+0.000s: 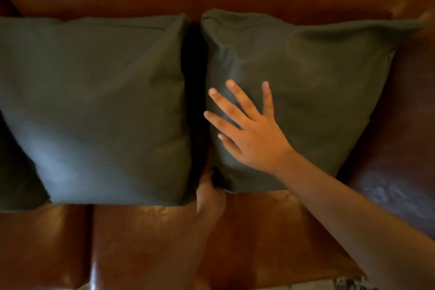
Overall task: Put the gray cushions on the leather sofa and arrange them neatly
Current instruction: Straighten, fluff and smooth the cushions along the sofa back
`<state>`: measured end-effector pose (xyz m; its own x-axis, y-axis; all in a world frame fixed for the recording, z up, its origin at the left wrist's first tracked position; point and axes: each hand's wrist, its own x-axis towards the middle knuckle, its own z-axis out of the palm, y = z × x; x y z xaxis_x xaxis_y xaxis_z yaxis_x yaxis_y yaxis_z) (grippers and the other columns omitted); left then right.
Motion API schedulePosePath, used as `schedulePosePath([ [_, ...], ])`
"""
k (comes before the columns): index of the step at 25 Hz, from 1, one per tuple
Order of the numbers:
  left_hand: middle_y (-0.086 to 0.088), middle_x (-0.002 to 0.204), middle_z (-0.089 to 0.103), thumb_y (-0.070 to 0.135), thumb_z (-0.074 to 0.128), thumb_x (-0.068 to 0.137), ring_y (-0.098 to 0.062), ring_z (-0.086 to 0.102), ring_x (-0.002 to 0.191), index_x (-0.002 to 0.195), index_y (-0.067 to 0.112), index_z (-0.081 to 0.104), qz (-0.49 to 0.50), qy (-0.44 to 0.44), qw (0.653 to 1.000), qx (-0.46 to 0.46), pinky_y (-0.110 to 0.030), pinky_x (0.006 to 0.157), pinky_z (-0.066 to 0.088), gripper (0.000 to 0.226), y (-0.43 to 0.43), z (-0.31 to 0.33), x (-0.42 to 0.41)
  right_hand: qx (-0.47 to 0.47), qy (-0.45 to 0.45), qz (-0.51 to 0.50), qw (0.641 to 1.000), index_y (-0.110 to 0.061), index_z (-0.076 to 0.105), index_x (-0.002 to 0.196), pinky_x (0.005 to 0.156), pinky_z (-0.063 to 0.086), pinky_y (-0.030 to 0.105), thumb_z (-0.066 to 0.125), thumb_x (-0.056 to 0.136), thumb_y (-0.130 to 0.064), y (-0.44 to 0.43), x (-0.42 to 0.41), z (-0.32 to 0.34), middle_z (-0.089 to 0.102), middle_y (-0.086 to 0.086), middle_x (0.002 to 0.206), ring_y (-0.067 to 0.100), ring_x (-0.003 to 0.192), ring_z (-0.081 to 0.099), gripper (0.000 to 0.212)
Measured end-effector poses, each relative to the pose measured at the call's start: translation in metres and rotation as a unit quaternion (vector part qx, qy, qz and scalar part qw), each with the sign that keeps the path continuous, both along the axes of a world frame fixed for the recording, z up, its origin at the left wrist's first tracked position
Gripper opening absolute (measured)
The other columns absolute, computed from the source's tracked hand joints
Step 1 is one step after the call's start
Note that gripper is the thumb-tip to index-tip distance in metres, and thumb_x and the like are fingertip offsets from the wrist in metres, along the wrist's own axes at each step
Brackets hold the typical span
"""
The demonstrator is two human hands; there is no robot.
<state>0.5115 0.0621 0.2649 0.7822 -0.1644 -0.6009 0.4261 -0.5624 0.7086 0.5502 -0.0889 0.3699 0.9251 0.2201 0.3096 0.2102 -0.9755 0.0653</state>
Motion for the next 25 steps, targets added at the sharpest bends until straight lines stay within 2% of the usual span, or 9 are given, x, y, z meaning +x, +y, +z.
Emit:
schedulePosePath([
  [4, -0.013, 0.153, 0.03, 0.003, 0.044, 0.094, -0.029, 0.03, 0.141, 0.145, 0.009, 0.04, -0.117, -0.011, 0.985, 0.129, -0.033, 0.113, 0.028, 0.051, -0.002, -0.026, -0.003, -0.088, 0.065, 0.01, 0.994, -0.022, 0.048, 0.141, 0.109, -0.013, 0.066, 0.054, 0.093, -0.042, -0.014, 0.027, -0.007, 0.021, 0.006, 0.162, 0.032, 0.15, 0.009, 0.053],
  [6, -0.017, 0.146, 0.04, 0.008, 0.046, 0.095, -0.032, 0.04, 0.133, 0.137, 0.007, 0.049, -0.122, 0.003, 0.978, 0.169, -0.035, 0.105, 0.036, 0.042, -0.007, -0.029, 0.003, -0.113, 0.078, -0.007, 0.991, -0.022, 0.046, 0.144, 0.109, -0.018, 0.063, 0.053, 0.092, -0.048, -0.02, 0.034, -0.007, 0.019, 0.006, 0.163, 0.032, 0.151, 0.005, 0.058],
  [9, -0.006, 0.107, 0.062, 0.005, 0.049, 0.095, -0.028, 0.057, 0.109, 0.1, 0.011, 0.063, -0.097, 0.057, 0.983, 0.145, -0.019, 0.077, 0.043, 0.017, -0.005, -0.024, 0.005, -0.122, 0.087, -0.026, 0.988, -0.025, 0.042, 0.146, 0.11, -0.02, 0.059, 0.047, 0.091, -0.056, -0.032, 0.042, -0.007, 0.017, 0.007, 0.163, 0.032, 0.151, 0.004, 0.063],
  [11, -0.01, 0.096, 0.06, 0.005, 0.051, 0.093, -0.029, 0.057, 0.106, 0.083, 0.011, 0.056, -0.098, 0.093, 0.98, 0.145, -0.023, 0.08, 0.046, 0.013, -0.005, -0.02, 0.011, -0.119, 0.093, -0.035, 0.988, -0.027, 0.039, 0.148, 0.11, -0.021, 0.057, 0.045, 0.091, -0.06, -0.04, 0.046, -0.006, 0.016, 0.008, 0.163, 0.032, 0.151, 0.004, 0.066],
  [13, -0.017, 0.113, 0.062, 0.006, 0.052, 0.09, -0.033, 0.059, 0.109, 0.094, 0.009, 0.061, -0.097, 0.107, 0.978, 0.151, -0.031, 0.087, 0.047, 0.009, -0.007, -0.015, 0.02, -0.121, 0.104, -0.038, 0.987, -0.028, 0.037, 0.149, 0.11, -0.022, 0.056, 0.043, 0.091, -0.062, -0.041, 0.048, -0.005, 0.015, 0.008, 0.163, 0.032, 0.151, 0.004, 0.067],
  [16, -0.008, 0.128, 0.062, 0.016, 0.049, 0.077, -0.029, 0.06, 0.115, 0.13, 0.017, 0.056, -0.057, 0.049, 0.996, 0.049, -0.041, 0.097, 0.05, 0.053, -0.011, -0.013, 0.03, -0.118, 0.099, -0.033, 0.988, -0.027, 0.036, 0.149, 0.11, -0.021, 0.058, 0.041, 0.091, -0.062, -0.038, 0.045, -0.006, 0.014, 0.008, 0.164, 0.032, 0.151, 0.003, 0.067],
  [20, -0.017, 0.123, 0.064, 0.011, 0.05, 0.092, -0.034, 0.058, 0.114, 0.125, 0.005, 0.059, -0.087, 0.013, 0.993, 0.083, -0.037, 0.096, 0.045, 0.035, -0.018, -0.012, 0.028, -0.11, 0.087, -0.034, 0.99, -0.025, 0.037, 0.149, 0.11, -0.021, 0.057, 0.045, 0.091, -0.06, -0.039, 0.042, -0.005, 0.015, 0.009, 0.163, 0.031, 0.151, 0.004, 0.069],
  [23, -0.015, 0.129, 0.059, 0.006, 0.048, 0.094, -0.033, 0.055, 0.119, 0.133, 0.006, 0.052, -0.007, 0.054, 0.994, 0.092, -0.031, 0.093, 0.042, 0.039, -0.03, -0.008, 0.019, -0.073, 0.067, -0.021, 0.995, -0.025, 0.035, 0.15, 0.112, -0.015, 0.059, 0.05, 0.092, -0.055, -0.031, 0.032, 0.003, 0.017, 0.01, 0.163, 0.032, 0.151, 0.006, 0.067],
  [25, -0.017, 0.136, 0.052, 0.002, 0.05, 0.087, -0.036, 0.049, 0.125, 0.135, 0.007, 0.047, 0.059, -0.026, 0.997, 0.048, -0.036, 0.1, 0.04, 0.048, -0.038, 0.007, 0.018, -0.018, 0.008, -0.07, 0.997, -0.027, 0.035, 0.15, 0.113, -0.006, 0.062, 0.051, 0.094, -0.053, -0.038, 0.013, 0.012, 0.021, 0.01, 0.161, 0.031, 0.15, 0.01, 0.064],
])
